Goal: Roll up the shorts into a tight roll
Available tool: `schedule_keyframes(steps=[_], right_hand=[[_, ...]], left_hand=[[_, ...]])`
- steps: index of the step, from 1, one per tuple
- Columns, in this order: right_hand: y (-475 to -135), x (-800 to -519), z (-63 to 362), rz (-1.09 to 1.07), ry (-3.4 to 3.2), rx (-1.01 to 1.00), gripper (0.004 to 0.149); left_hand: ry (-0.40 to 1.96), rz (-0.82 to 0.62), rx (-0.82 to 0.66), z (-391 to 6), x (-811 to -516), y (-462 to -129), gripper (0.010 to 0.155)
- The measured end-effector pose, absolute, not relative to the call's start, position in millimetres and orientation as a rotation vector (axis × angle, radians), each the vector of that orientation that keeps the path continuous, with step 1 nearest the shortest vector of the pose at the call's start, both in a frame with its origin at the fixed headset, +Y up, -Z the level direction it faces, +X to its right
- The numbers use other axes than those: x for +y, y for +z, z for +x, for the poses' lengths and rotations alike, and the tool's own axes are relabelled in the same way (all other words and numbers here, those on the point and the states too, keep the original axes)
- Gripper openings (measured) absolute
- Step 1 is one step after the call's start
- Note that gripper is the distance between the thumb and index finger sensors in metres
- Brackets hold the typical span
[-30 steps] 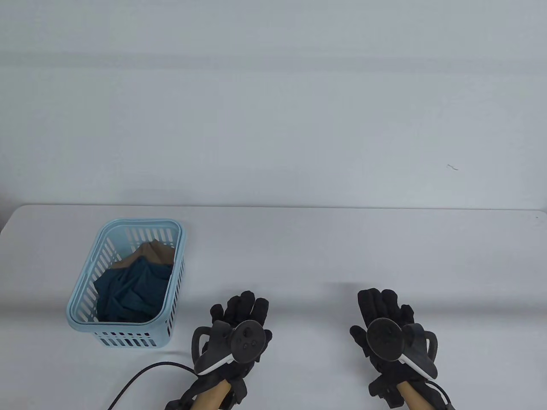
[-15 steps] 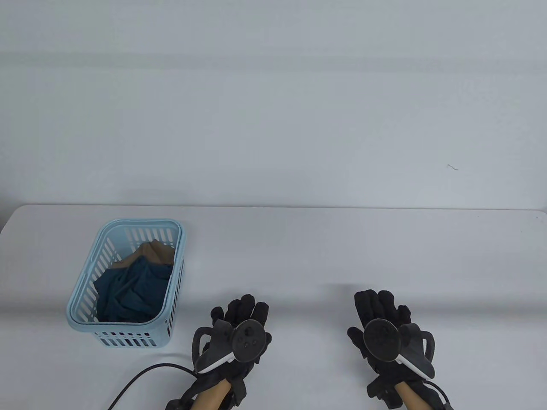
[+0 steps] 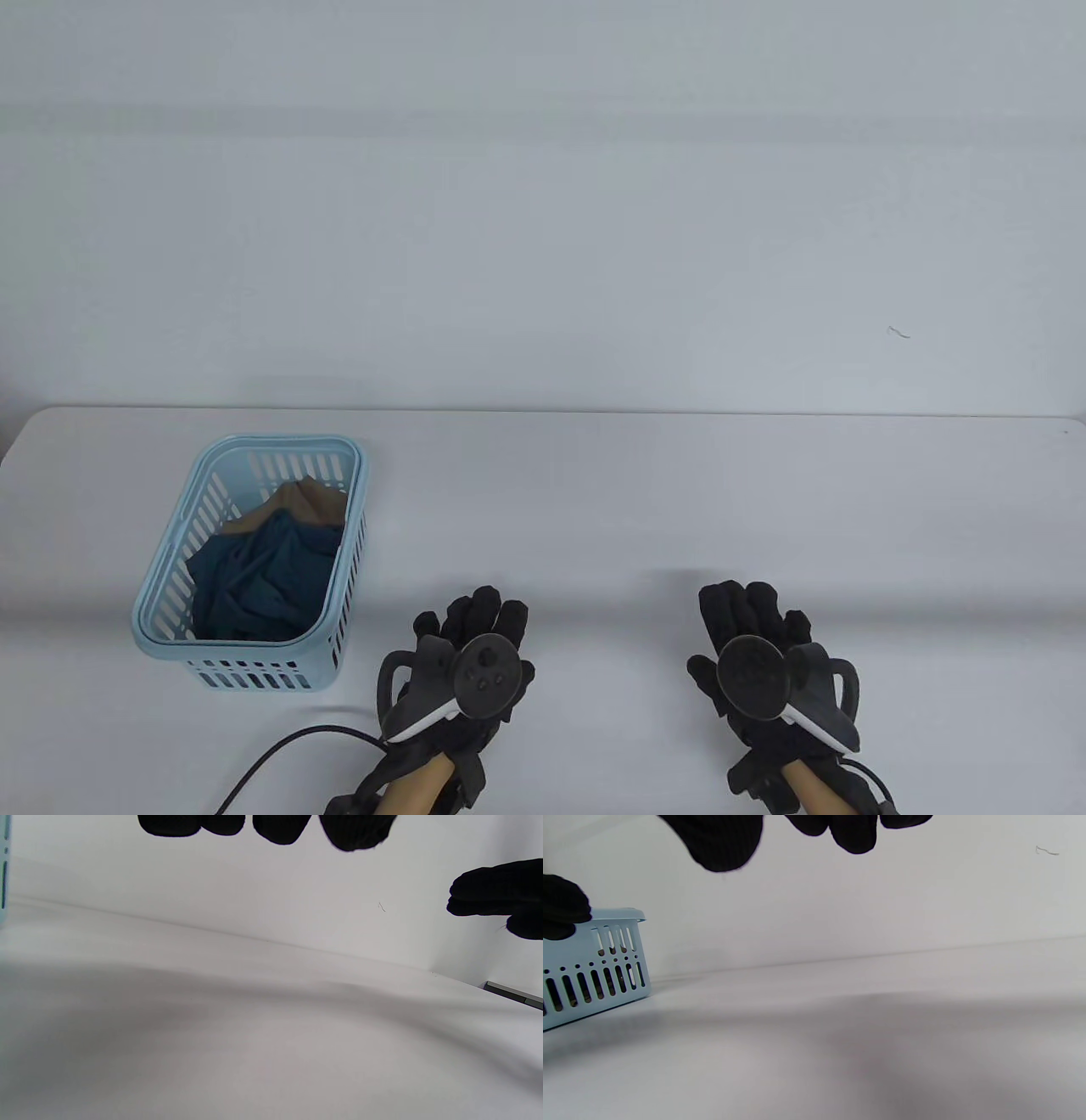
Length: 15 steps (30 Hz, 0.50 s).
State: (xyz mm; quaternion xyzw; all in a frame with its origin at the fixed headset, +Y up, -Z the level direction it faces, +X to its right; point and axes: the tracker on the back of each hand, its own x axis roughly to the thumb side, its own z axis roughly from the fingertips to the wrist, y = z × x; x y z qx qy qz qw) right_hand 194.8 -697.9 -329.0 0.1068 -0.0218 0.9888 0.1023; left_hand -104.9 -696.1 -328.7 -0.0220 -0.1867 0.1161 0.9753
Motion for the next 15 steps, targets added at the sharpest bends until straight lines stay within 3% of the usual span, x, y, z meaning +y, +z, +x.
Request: schedule_keyframes(steps=[15], right_hand=[[-329.2,-700.8,194.0,0.326,2.896,0.0,0.072]], left_hand=[[0.238,-0.07,-0.386,-112.1,-690.5,-327.8,0.065]])
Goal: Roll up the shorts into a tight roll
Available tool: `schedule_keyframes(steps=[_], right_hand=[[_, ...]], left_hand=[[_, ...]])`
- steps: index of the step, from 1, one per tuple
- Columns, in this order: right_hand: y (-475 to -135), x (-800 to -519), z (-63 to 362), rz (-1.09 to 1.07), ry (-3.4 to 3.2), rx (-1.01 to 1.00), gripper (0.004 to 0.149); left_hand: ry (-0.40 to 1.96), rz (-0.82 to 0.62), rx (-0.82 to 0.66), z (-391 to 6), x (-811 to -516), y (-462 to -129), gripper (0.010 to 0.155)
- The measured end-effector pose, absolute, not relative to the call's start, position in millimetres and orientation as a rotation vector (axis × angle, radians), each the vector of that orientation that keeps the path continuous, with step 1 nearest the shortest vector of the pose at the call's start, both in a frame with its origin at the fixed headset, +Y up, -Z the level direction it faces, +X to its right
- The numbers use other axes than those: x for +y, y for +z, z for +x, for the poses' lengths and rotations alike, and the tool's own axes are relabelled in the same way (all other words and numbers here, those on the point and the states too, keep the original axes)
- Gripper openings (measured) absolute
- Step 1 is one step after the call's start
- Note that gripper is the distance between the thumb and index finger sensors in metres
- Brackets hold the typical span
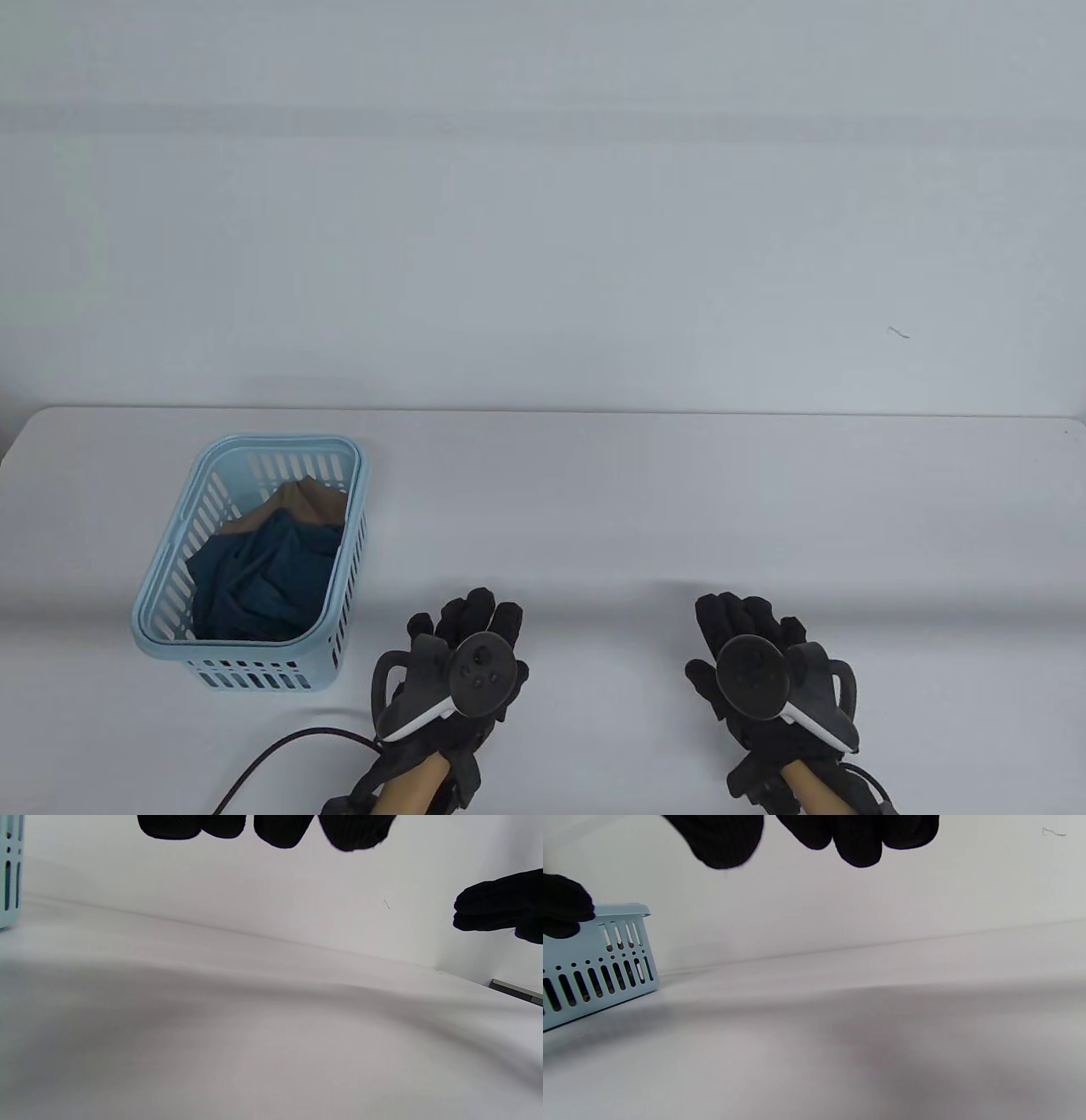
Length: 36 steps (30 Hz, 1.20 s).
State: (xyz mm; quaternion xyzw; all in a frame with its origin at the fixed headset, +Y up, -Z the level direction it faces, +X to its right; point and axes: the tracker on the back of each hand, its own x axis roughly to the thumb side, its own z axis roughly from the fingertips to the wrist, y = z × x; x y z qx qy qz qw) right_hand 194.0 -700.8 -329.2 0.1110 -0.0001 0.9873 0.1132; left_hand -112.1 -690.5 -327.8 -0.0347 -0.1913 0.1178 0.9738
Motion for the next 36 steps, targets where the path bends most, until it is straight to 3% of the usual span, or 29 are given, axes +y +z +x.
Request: schedule_keyframes(steps=[7,18,24,36], right_hand=[[-329,-700,198,0.317,2.888,0.003,0.071],[-329,-702,197,0.322,2.891,0.023,0.071],[-329,-704,198,0.315,2.9,0.032,0.071],[-334,-708,207,0.255,2.903,0.054,0.07]], left_hand=[[0.311,-0.019,-0.338,-134,-657,-335,0.065],[0.27,-0.037,-0.113,-216,-608,-361,0.067],[0.212,-0.109,0.017,-254,-607,-377,0.07],[0.155,-0.385,0.256,-312,-636,-421,0.082]])
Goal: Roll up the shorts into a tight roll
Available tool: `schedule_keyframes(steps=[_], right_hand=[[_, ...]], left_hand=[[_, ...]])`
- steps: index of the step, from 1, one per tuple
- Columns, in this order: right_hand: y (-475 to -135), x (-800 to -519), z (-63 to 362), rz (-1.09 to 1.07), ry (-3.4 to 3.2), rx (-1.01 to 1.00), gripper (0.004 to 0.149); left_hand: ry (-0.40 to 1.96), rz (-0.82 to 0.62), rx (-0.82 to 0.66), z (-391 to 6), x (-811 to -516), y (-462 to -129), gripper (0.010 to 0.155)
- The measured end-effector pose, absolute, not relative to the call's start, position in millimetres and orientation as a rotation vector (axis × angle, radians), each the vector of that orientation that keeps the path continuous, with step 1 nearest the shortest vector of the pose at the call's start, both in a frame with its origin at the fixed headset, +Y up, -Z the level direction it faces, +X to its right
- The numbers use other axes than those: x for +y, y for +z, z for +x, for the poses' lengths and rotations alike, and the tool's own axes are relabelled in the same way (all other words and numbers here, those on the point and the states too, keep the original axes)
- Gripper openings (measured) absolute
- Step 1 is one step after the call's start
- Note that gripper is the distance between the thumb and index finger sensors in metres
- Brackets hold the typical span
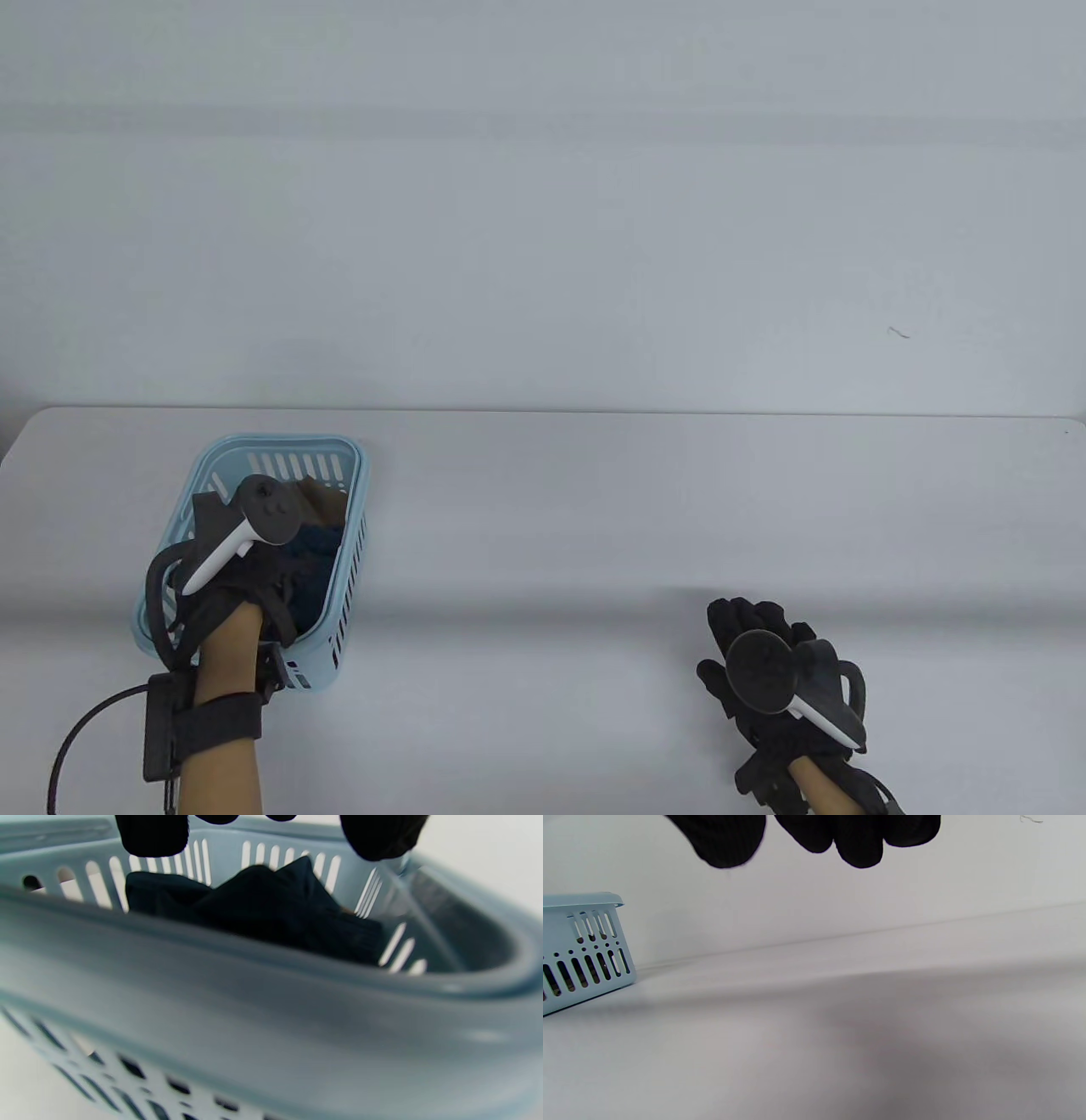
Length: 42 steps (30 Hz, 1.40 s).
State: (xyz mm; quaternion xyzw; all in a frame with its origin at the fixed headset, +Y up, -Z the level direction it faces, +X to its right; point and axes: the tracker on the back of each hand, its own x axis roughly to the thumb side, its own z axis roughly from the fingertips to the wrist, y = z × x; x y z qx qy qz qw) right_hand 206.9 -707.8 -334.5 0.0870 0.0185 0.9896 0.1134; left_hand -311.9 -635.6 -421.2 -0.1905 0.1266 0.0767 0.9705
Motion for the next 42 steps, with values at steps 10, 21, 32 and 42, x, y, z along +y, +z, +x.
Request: schedule_keyframes(steps=[10,21,32,42], right_hand=[[-335,-710,207,0.257,2.912,0.083,0.068],[-336,-714,206,0.259,2.921,0.118,0.067],[-336,-714,210,0.241,2.903,0.12,0.065],[-336,-713,209,0.254,2.882,0.114,0.065]], left_hand=[[0.133,-0.614,0.326,-327,-671,-441,0.082],[0.127,-0.368,0.287,-335,-663,-426,0.038],[0.184,0.01,0.275,-335,-591,-393,0.038],[0.383,0.306,0.158,-312,-514,-366,0.039]])
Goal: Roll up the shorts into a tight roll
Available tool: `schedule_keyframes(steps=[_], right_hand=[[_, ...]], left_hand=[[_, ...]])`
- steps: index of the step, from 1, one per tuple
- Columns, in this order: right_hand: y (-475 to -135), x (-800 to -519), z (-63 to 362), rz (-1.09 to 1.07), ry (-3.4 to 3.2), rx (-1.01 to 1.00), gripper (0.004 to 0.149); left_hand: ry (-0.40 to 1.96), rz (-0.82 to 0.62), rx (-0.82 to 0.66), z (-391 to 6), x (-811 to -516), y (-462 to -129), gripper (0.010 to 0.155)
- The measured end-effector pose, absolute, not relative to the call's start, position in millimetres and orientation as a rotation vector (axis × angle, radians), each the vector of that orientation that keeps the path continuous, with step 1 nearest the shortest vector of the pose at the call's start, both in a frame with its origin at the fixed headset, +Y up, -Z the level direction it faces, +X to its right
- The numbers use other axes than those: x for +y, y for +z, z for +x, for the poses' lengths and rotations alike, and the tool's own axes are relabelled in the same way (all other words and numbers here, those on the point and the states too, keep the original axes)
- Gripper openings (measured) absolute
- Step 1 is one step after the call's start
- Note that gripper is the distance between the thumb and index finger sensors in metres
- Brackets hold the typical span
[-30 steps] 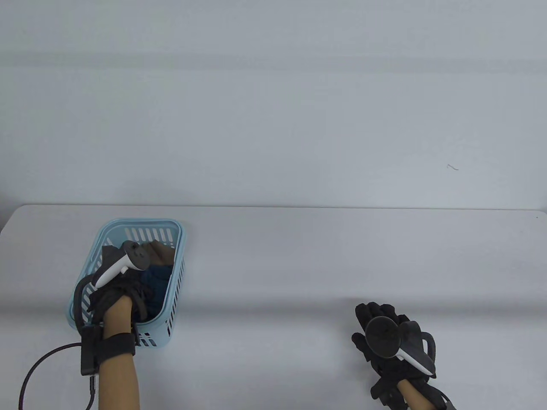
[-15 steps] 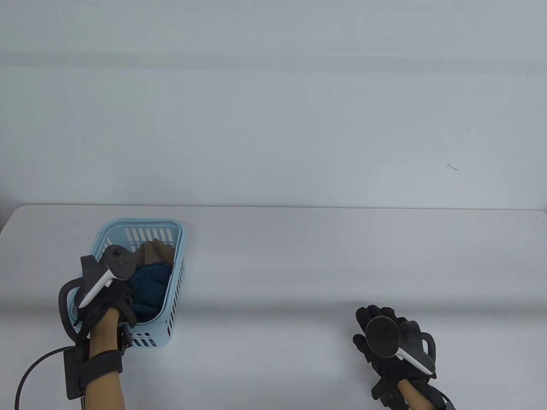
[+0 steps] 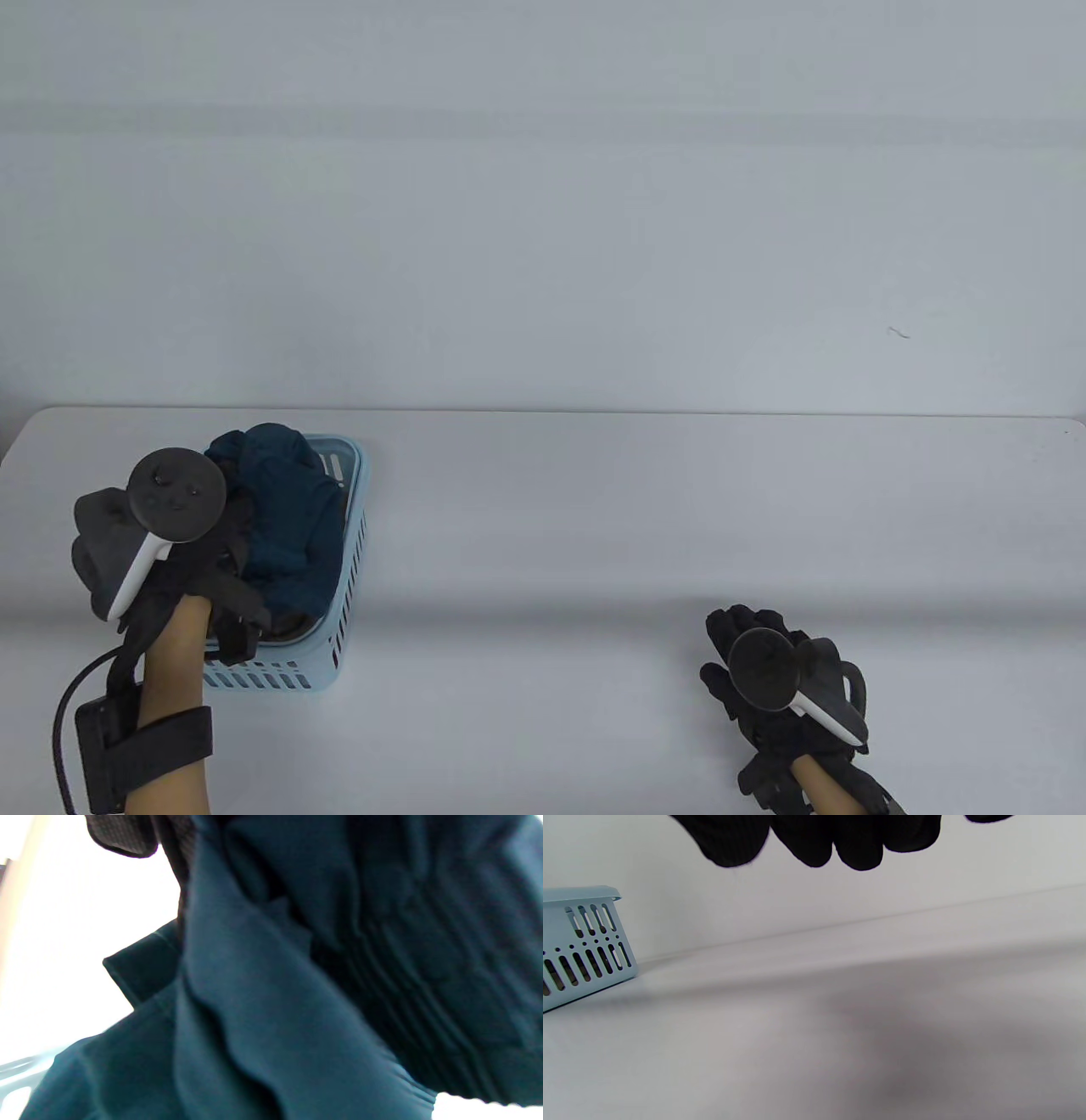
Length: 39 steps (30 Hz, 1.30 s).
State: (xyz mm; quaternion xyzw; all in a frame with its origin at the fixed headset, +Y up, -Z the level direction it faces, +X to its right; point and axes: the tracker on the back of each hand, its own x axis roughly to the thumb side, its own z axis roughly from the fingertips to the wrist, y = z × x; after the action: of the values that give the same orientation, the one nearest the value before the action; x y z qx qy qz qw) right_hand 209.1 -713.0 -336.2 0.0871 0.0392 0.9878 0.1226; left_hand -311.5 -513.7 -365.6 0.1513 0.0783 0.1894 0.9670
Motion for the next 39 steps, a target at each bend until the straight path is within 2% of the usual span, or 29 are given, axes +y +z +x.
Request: schedule_keyframes(steps=[5,10,14,19,24,27,29,30,33,36,39], right_hand=[[-337,-714,210,0.253,2.875,0.11,0.065],[-337,-715,210,0.258,2.875,0.113,0.065],[-337,-715,210,0.262,2.873,0.114,0.065],[-337,-715,210,0.264,2.871,0.114,0.065],[-337,-714,212,0.255,2.862,0.115,0.065],[-337,-713,215,0.247,2.857,0.109,0.065],[-337,-713,216,0.241,2.857,0.104,0.065],[-338,-713,217,0.24,2.856,0.104,0.065],[-338,-713,217,0.239,2.852,0.104,0.065],[-338,-713,216,0.245,2.85,0.113,0.065],[-338,-714,215,0.249,2.852,0.121,0.065]], left_hand=[[0.536,0.418,0.053,-282,-485,-356,0.039],[0.683,0.445,-0.093,-242,-469,-352,0.039],[0.746,0.422,-0.191,-208,-467,-352,0.039],[0.818,0.355,-0.283,-168,-478,-358,0.039],[0.794,0.29,-0.299,-138,-514,-367,0.039],[0.807,0.092,-0.284,-127,-560,-377,0.042],[0.724,-0.109,-0.263,-122,-602,-380,0.056],[0.688,-0.136,-0.255,-121,-614,-380,0.062],[0.559,-0.149,-0.246,-120,-655,-376,0.065],[0.489,-0.2,-0.3,-114,-676,-368,0.061],[0.42,-0.164,-0.388,-104,-684,-357,0.058]])
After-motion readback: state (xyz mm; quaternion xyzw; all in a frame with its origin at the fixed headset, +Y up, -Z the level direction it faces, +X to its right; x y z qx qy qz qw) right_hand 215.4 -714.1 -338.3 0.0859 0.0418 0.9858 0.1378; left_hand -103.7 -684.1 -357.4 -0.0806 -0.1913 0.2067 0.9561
